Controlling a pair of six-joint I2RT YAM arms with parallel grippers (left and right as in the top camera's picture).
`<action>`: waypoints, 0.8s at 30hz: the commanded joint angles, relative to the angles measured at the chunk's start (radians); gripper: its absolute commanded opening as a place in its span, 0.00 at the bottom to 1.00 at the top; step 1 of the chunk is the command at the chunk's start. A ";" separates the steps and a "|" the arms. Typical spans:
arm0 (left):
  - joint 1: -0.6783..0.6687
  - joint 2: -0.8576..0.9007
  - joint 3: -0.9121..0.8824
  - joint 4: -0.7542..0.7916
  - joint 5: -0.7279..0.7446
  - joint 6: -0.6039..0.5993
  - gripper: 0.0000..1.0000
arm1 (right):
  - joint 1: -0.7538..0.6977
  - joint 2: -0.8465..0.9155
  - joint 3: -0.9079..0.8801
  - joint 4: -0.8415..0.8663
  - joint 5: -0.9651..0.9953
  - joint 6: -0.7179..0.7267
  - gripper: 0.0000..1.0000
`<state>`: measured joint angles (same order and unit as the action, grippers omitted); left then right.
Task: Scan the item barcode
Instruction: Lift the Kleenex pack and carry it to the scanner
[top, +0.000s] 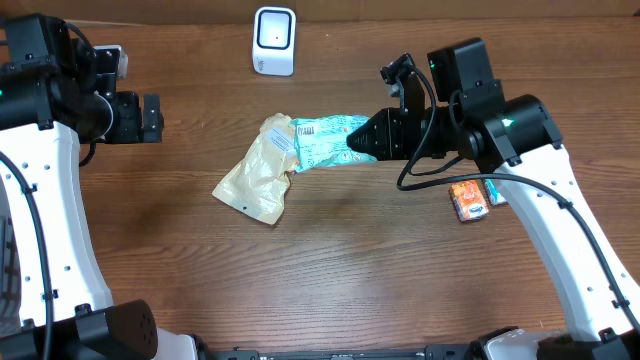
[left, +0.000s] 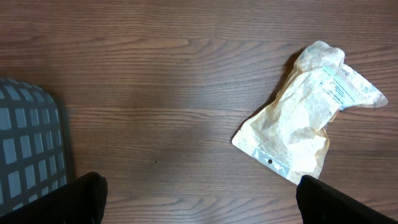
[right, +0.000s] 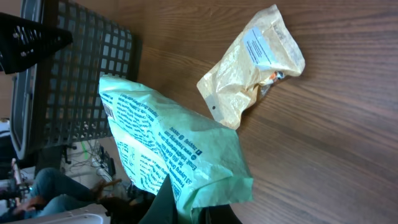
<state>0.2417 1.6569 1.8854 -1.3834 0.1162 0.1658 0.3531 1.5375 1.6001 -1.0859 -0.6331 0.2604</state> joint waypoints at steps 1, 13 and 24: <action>-0.006 0.005 0.000 0.000 -0.001 0.021 1.00 | -0.005 -0.035 0.058 -0.017 0.003 0.051 0.04; -0.006 0.005 0.000 0.000 0.000 0.021 0.99 | 0.036 0.039 0.265 -0.121 0.100 0.114 0.04; -0.006 0.005 0.000 0.000 0.000 0.021 1.00 | 0.071 0.524 0.974 -0.322 0.267 0.068 0.04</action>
<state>0.2417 1.6573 1.8854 -1.3830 0.1162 0.1658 0.4213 1.9636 2.4493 -1.4071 -0.4252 0.3466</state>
